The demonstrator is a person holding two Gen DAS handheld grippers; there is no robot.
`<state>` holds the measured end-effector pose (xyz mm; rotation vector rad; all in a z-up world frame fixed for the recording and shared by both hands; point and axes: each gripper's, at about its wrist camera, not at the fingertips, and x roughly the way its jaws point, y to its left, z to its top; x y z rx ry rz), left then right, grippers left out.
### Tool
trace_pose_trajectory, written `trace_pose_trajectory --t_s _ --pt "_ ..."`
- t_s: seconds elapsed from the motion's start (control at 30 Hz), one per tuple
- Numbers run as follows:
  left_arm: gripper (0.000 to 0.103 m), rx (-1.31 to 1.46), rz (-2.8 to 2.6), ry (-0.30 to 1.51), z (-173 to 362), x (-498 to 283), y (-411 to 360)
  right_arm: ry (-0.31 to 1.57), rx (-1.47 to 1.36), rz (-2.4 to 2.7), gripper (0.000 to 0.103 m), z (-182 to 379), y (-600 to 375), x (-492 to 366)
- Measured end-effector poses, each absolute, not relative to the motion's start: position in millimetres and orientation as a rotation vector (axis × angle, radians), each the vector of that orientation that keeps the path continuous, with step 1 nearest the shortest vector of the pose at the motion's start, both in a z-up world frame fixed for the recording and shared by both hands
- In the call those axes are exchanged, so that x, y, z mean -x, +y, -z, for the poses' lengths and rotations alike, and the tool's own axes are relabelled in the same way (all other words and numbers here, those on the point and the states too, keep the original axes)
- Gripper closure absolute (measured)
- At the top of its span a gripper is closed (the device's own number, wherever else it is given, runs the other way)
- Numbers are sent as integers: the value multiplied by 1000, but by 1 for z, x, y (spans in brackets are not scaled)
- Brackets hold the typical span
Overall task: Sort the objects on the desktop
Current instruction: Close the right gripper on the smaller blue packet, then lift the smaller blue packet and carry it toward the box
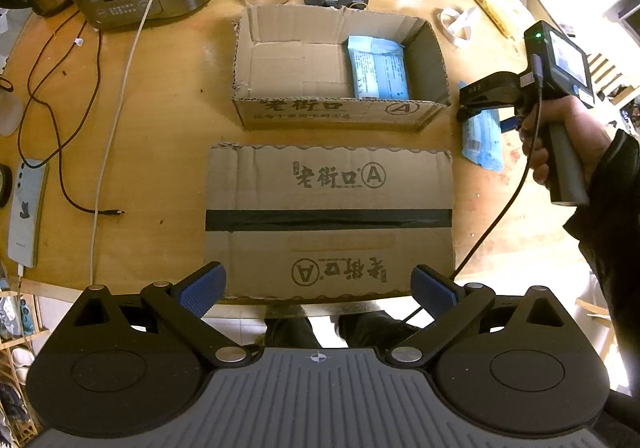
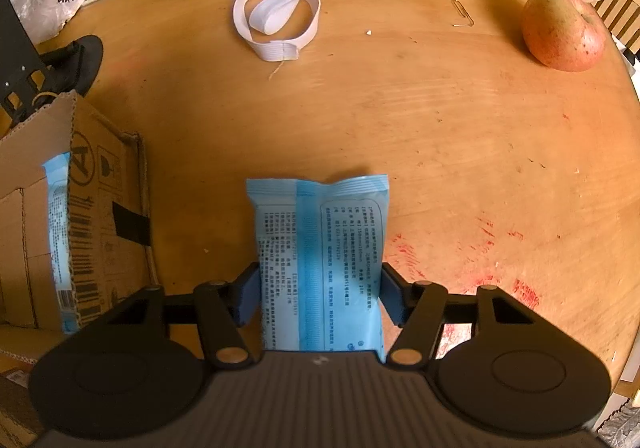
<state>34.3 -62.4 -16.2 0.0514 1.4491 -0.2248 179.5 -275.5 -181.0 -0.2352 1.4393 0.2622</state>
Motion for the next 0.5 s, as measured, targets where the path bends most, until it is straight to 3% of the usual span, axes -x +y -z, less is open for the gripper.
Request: trace_pose_trajectory --t_s 0.5 --pt "2 -48 225 1450 16 -36 -60 1433 235 -275 45 169 -270 -181"
